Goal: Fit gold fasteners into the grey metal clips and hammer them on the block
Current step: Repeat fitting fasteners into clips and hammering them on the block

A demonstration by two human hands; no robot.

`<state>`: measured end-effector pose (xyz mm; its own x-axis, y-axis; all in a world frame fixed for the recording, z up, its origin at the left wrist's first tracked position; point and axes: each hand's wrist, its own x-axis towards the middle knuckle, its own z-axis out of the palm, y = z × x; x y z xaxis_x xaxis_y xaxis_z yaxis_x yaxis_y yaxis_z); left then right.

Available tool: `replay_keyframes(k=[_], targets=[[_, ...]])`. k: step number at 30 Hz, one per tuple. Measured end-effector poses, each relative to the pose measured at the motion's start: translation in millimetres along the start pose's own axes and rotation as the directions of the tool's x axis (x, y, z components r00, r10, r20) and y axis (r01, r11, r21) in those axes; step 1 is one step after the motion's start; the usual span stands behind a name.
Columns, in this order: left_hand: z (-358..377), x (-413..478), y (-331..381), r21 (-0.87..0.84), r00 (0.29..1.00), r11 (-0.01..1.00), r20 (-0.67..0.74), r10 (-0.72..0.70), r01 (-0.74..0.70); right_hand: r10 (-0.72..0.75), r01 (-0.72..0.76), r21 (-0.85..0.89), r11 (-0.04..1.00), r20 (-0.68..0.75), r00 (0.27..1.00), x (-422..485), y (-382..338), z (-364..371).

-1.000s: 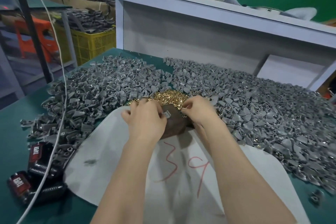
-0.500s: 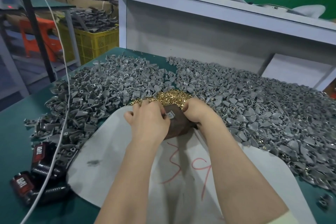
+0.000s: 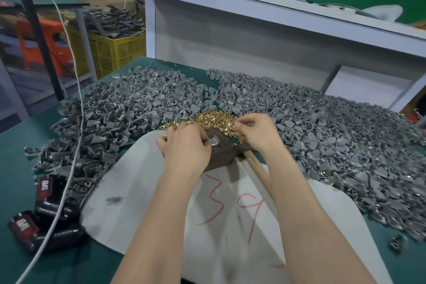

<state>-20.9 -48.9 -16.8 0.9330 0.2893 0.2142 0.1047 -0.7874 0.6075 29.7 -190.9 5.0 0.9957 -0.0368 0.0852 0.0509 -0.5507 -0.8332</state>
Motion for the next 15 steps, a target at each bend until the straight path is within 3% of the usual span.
replay_keyframes(k=[5,13,15], targets=[[1.4,-0.4,0.6,0.005,1.000,1.000,-0.003,0.006,-0.006,0.006,-0.012,0.200,0.980,0.033,0.999,-12.5,-1.3,0.0],[2.0,0.0,2.3,0.036,1.000,0.999,0.006,0.009,-0.009,-0.061,0.047,0.301,0.952,0.035,0.998,-20.2,-0.4,12.9],[1.8,0.1,2.5,0.035,1.000,0.999,0.007,0.011,-0.011,-0.113,0.108,0.206,0.973,0.012,0.994,-21.9,-0.4,18.0]])
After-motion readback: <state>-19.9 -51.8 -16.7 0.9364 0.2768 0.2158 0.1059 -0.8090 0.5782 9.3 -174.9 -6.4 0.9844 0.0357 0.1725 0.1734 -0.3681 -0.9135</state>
